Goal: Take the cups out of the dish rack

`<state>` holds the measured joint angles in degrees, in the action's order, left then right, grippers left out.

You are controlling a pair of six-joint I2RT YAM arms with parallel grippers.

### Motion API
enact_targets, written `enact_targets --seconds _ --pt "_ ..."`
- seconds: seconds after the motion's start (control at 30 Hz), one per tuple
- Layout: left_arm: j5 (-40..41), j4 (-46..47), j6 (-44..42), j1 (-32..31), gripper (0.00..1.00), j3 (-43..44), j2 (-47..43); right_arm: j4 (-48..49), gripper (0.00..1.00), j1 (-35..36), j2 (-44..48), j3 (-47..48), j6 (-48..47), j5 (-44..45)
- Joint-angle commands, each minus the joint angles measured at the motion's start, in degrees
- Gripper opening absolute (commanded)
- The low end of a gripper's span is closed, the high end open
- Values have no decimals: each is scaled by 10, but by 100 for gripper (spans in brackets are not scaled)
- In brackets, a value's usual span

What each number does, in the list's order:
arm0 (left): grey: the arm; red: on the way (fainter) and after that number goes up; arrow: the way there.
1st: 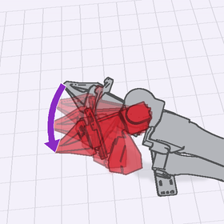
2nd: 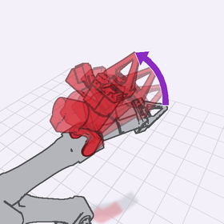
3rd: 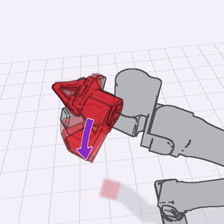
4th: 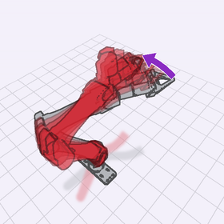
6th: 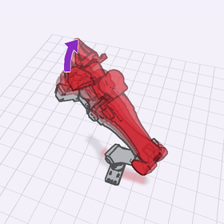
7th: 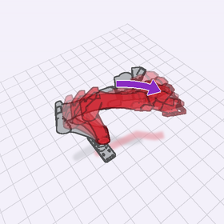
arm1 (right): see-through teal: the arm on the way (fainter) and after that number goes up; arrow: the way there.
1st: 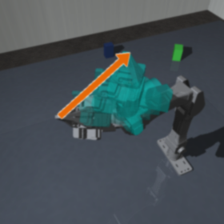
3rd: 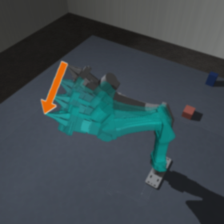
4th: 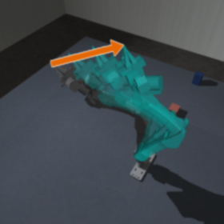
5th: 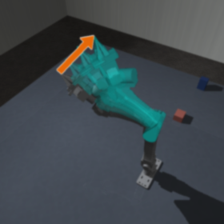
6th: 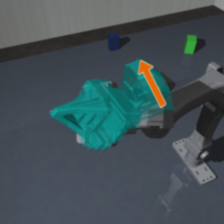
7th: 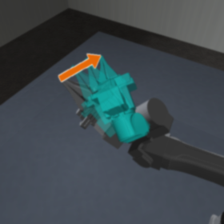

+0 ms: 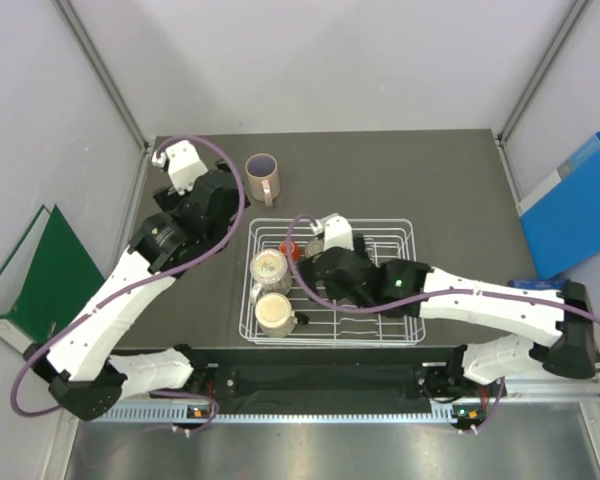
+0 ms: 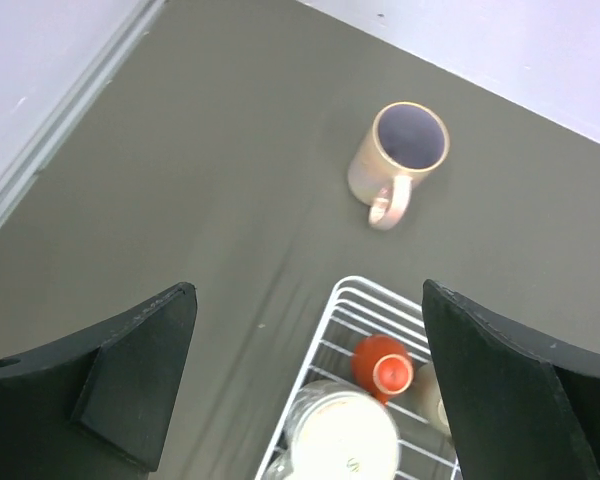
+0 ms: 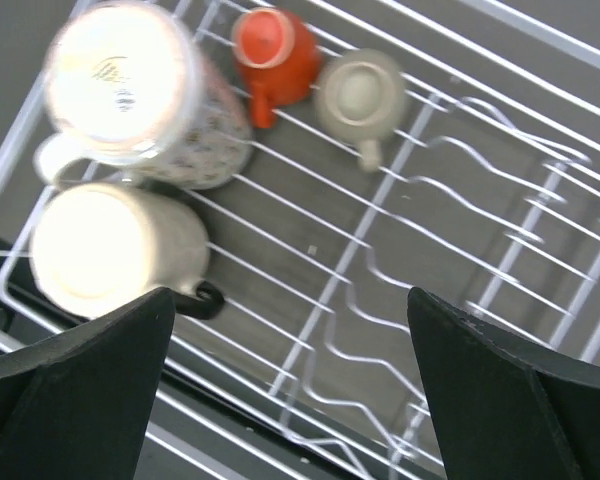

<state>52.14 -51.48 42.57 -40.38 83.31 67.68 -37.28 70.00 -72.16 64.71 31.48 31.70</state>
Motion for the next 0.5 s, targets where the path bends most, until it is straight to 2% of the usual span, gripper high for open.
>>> enact_targets --seconds 0.0,0.13,0.27,0.37,0.47 --pt "21 -77 37 -3 99 -21 -32 51 100 36 -49 71 0 10" --pt "0 -74 46 -3 99 -64 -65 51 99 53 -97 96 7 -15" --pt "-17 -67 45 -3 99 -88 -91 56 83 64 -95 78 -11 -52" --pt "-20 -60 37 -3 99 -97 -98 52 77 64 -70 40 -33 -74" --pt "-20 -49 25 -3 99 -104 -100 47 78 64 -37 -4 -55 -91"
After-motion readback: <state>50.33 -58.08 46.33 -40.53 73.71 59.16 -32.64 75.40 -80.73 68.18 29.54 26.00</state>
